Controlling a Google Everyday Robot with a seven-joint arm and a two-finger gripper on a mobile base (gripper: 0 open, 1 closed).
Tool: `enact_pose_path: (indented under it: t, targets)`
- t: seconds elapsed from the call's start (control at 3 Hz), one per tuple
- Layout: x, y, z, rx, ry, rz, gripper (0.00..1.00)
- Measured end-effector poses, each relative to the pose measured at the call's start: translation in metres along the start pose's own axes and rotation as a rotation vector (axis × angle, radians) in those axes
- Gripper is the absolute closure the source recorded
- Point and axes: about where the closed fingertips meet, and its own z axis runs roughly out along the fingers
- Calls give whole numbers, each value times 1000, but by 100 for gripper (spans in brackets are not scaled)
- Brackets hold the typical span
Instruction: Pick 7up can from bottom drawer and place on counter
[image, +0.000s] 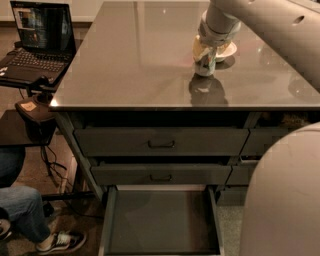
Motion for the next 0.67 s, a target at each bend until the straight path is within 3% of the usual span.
enact_pose_path:
  t: [0.67]
  targets:
    - [0,0,0,0,0,0,35]
